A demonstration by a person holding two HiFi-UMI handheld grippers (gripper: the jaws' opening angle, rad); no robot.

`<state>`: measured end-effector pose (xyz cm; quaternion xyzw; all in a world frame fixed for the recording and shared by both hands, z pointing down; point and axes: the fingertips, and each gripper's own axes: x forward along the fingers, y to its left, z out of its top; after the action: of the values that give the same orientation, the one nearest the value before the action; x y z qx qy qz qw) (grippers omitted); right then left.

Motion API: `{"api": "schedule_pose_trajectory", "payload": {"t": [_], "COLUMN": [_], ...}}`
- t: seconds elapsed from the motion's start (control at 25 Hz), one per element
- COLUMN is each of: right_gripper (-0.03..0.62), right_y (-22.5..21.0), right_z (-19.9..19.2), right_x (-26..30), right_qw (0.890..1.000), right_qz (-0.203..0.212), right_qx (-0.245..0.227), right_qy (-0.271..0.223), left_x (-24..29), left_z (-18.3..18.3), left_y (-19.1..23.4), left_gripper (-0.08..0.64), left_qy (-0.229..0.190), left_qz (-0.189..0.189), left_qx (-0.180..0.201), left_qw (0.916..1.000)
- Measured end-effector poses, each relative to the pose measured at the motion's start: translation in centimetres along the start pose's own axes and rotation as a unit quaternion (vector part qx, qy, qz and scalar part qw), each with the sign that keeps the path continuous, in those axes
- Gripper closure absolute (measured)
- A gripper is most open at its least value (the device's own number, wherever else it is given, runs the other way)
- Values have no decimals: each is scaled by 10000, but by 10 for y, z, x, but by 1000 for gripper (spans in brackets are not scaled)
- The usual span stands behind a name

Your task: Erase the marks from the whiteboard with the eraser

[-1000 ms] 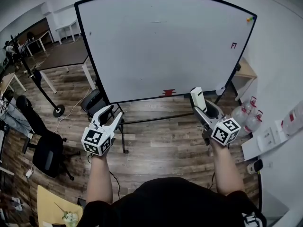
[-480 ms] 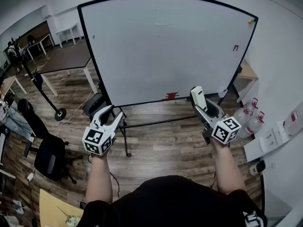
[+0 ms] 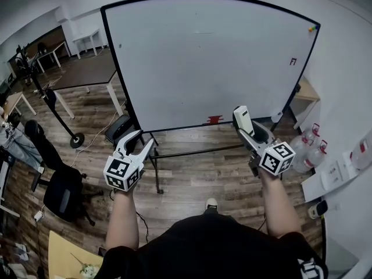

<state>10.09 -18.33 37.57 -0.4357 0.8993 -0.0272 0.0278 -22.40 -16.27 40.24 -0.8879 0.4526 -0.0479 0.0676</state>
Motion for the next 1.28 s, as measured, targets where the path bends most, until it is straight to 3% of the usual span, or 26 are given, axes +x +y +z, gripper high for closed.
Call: {"api": "schedule_pose_trajectory", "payload": {"t": [1.28], "right_gripper": [342], "right_y": [-55], "right_z": [-2], "right_x": [80], "right_qw": [9998], "right_qz": [195], "right_qx": [-29], "right_qy": [-9], "left_x": [63], "left_z": [-19], "left_y": [44], "left_gripper": [379], "left_qy": [52], "left_qz": [199], "left_qx": [-72], "left_qw": [9998]}}
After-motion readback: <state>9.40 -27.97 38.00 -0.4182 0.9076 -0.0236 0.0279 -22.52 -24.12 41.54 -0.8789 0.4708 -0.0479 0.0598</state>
